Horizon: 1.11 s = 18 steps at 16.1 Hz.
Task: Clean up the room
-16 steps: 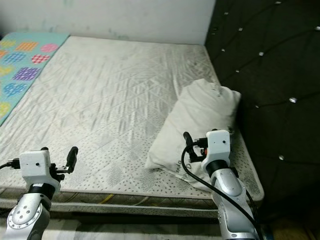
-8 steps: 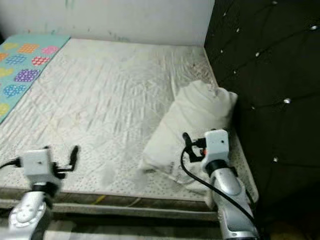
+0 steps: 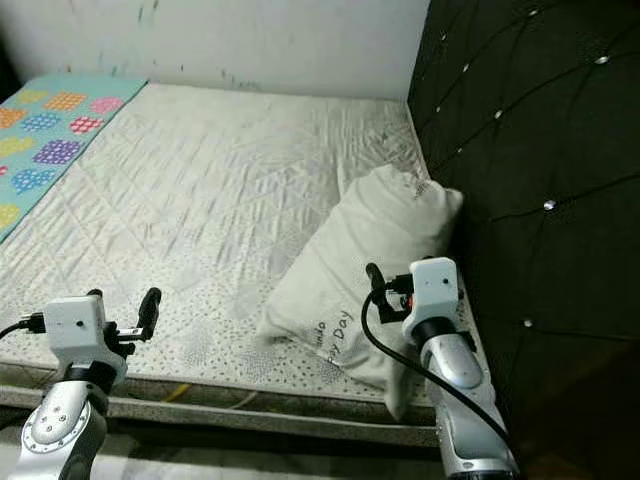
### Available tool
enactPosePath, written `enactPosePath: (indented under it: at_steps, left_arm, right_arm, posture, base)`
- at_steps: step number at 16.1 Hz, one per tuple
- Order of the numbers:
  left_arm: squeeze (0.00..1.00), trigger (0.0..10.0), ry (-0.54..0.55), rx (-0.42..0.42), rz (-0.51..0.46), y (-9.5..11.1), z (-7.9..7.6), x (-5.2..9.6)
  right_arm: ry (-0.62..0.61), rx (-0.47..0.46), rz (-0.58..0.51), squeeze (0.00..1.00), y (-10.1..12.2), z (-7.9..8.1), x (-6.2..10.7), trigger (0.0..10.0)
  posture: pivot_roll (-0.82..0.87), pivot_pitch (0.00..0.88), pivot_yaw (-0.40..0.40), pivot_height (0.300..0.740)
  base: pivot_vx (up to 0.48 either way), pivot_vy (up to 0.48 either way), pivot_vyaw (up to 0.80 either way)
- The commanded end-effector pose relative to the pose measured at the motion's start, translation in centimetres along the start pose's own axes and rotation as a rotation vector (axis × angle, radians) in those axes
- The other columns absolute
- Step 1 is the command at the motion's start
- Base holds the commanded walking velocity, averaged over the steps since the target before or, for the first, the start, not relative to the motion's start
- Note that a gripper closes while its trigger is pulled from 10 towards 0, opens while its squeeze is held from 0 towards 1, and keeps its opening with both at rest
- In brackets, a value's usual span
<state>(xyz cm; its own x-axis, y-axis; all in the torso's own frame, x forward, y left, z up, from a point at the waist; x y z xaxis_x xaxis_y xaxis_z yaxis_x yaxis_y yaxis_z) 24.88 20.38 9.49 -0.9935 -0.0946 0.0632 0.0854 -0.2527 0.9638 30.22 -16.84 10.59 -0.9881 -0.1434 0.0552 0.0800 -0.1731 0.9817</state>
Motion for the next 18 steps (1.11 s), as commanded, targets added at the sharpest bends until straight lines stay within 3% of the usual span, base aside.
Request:
enactPosePath:
  at_steps: [1,12,18]
  left_arm:
    - [0.0,10.0,-0.015,0.01,-0.013,0.24,-0.13,-0.1]
    - [0.0,10.0,-0.062,0.051,-0.048,0.8,-0.85,-0.1]
    - [0.0,10.0,-0.072,0.053,-0.052,0.81,-0.96,-0.13]
  right_arm:
    - [-0.009,-0.007,0.0,0.0,0.06,-0.23,0.05,10.0]
    - [-0.006,0.002,-0.004,0.0,0.23,-0.32,-0.06,10.0]
    - [-0.006,0.004,-0.006,0.0,0.24,-0.28,-0.1,10.0]
  posture:
    - [-0.12,0.082,-0.035,0.74]
    - [-0.13,0.09,-0.04,0.74]
    - [-0.13,0.09,-0.038,0.74]
  base:
    - [0.0,0.0,-0.8]
    - [0.0,0.0,-0.61]
    - [0.121,0.0,0.0]
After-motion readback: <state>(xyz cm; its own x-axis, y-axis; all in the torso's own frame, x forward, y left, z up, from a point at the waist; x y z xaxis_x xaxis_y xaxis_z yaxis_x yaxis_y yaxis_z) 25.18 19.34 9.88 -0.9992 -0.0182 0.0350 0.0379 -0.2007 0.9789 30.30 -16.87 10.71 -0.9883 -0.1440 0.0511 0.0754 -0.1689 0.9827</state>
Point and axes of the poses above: a point about 5 cm out from each wrist's last joint towards the gripper, its own x axis pointing back from the gripper into the wrist, its own y axis along the axis of the wrist's last joint, z = x × y, the point moved 2 cm from there along -x, pointing out of the wrist towards the gripper, and after that the axes turned 15 degrees about -x, right-handed, at the moved point
